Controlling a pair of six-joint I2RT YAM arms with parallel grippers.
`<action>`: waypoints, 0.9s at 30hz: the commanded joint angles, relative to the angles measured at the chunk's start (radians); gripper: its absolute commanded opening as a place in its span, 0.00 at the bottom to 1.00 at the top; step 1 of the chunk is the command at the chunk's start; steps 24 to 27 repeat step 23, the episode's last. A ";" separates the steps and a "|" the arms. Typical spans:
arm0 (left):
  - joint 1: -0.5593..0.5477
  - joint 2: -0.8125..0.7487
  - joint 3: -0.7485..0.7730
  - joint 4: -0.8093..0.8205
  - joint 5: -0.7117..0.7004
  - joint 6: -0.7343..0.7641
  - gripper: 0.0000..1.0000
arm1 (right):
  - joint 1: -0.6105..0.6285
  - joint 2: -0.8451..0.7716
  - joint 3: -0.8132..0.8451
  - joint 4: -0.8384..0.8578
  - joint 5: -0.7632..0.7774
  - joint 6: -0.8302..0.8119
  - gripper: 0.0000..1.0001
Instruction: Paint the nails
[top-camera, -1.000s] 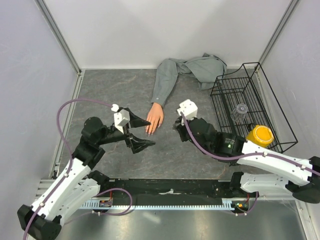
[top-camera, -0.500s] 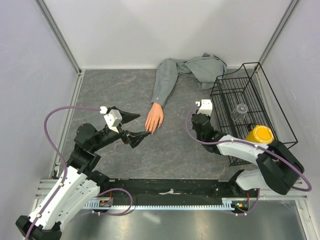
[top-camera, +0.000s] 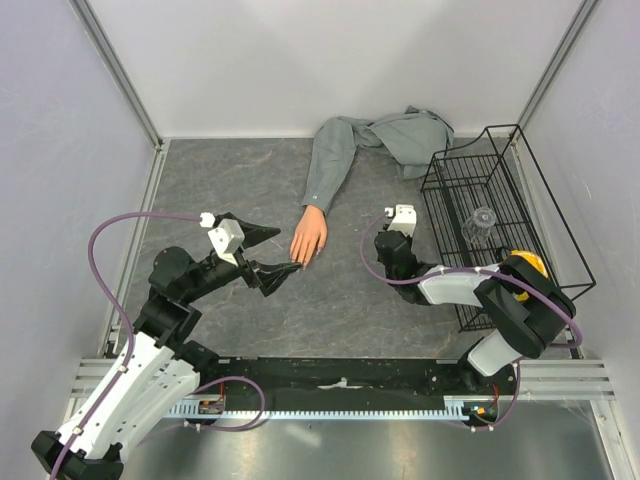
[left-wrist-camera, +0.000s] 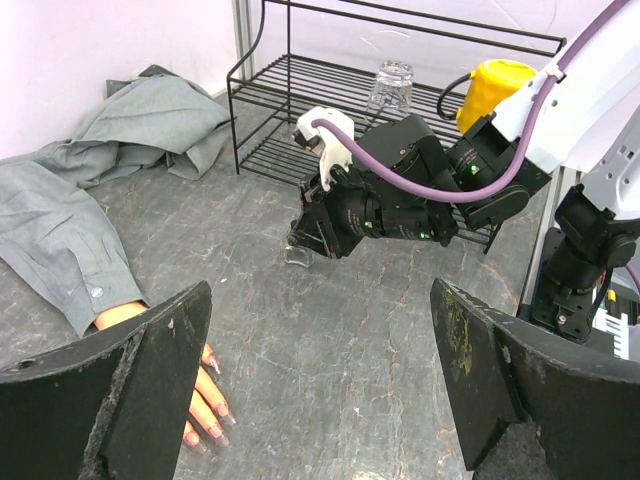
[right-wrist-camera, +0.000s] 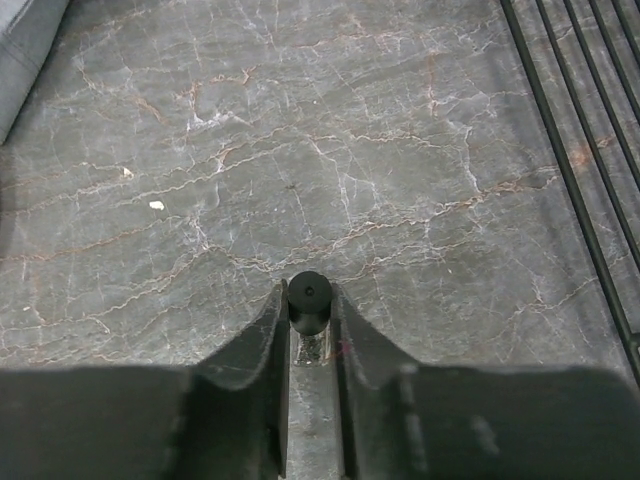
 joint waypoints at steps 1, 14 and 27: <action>0.005 0.001 0.003 0.015 0.007 0.025 0.95 | -0.002 0.015 0.050 0.024 -0.016 0.007 0.28; 0.006 -0.003 0.059 -0.026 -0.038 -0.003 0.95 | 0.004 -0.327 0.455 -0.753 -0.166 0.009 0.98; 0.005 0.066 0.328 -0.172 -0.156 -0.116 0.95 | 0.004 -0.542 0.886 -1.246 -0.254 -0.091 0.98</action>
